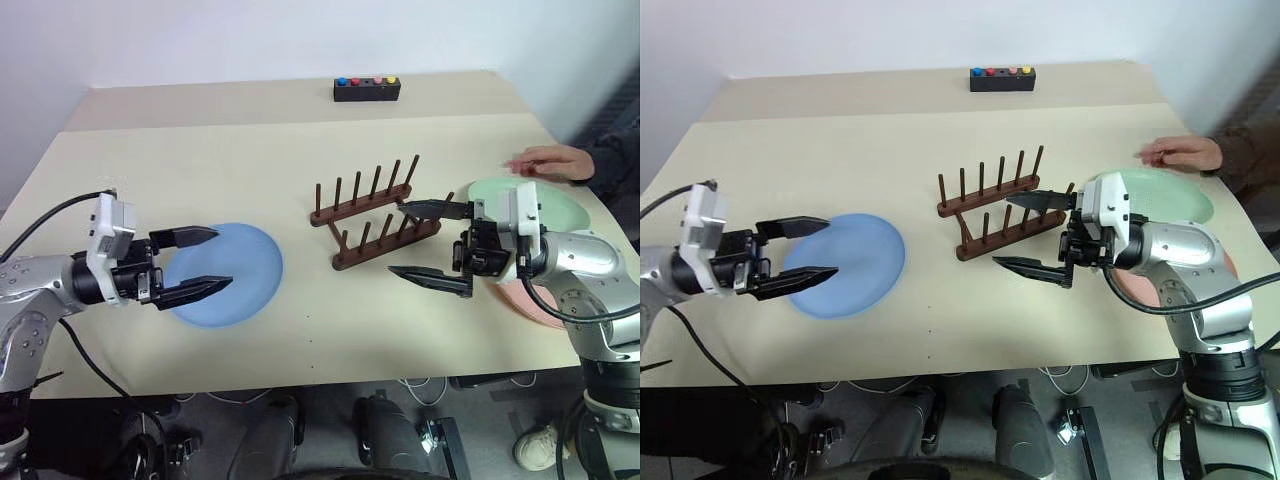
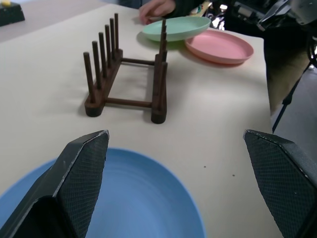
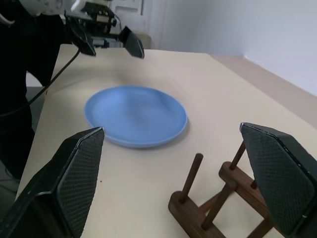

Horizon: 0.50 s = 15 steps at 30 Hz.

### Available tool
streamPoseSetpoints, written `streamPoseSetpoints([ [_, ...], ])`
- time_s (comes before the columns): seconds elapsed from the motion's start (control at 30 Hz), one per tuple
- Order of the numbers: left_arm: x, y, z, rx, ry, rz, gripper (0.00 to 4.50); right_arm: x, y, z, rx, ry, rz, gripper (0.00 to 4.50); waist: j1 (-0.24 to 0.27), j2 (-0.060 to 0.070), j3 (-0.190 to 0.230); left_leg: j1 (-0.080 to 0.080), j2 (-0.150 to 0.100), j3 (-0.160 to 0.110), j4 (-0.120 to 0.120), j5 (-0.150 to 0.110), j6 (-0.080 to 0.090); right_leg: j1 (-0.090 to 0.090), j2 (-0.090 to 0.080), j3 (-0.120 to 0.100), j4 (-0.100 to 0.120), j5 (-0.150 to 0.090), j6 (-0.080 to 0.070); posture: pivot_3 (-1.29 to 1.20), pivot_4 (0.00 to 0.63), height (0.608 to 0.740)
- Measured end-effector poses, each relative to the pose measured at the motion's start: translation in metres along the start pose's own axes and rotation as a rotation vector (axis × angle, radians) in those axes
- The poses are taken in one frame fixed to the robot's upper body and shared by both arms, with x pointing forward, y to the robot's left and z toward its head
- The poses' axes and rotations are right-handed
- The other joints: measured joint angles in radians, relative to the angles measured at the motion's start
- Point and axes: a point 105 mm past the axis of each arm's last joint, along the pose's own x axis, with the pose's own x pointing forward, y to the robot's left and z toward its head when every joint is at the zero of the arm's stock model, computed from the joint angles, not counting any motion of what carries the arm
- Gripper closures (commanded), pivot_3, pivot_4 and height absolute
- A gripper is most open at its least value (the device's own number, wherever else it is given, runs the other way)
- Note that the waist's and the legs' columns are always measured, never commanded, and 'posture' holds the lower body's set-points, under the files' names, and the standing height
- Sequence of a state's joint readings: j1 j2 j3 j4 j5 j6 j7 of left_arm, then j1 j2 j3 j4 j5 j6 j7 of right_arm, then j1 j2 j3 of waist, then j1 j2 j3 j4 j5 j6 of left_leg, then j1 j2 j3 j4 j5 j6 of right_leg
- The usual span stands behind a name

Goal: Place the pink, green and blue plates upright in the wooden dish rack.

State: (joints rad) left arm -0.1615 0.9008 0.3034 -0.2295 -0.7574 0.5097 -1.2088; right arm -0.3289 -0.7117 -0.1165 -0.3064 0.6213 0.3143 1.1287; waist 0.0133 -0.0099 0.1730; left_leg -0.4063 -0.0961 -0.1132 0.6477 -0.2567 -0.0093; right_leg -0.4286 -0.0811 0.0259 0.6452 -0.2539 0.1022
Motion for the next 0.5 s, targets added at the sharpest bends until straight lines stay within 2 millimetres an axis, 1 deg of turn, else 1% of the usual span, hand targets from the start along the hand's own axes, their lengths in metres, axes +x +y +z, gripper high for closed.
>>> streamPoseSetpoints([
  [0.13, -0.001, 0.010, 0.005, 0.024, 0.016, -0.016, 0.00, 0.002, 0.002, -0.003, 0.003, -0.016, -0.036, 0.02, 0.000, 0.000, 0.000, 0.000, 0.000, 0.000, 0.000, 0.000, 0.000, 0.000, 0.000, 0.000, 0.000, 0.000, 0.000, 0.00, 0.150, 0.740],
  [0.3, 0.013, 0.018, 0.009, 0.057, 0.022, -0.036, 0.00, 0.003, 0.007, -0.001, -0.008, -0.019, -0.045, 0.02, -0.002, 0.000, 0.000, 0.000, 0.000, 0.000, 0.000, 0.000, 0.000, 0.000, 0.000, 0.000, 0.000, 0.000, 0.000, 0.00, 0.150, 0.740],
  [0.5, 0.021, 0.030, 0.011, 0.078, 0.004, -0.012, 0.00, 0.002, 0.003, 0.001, -0.022, -0.024, -0.047, 0.02, -0.003, 0.000, 0.000, 0.000, 0.000, 0.000, 0.000, 0.000, 0.000, 0.000, 0.000, 0.000, 0.000, 0.000, 0.000, 0.00, 0.150, 0.740],
])
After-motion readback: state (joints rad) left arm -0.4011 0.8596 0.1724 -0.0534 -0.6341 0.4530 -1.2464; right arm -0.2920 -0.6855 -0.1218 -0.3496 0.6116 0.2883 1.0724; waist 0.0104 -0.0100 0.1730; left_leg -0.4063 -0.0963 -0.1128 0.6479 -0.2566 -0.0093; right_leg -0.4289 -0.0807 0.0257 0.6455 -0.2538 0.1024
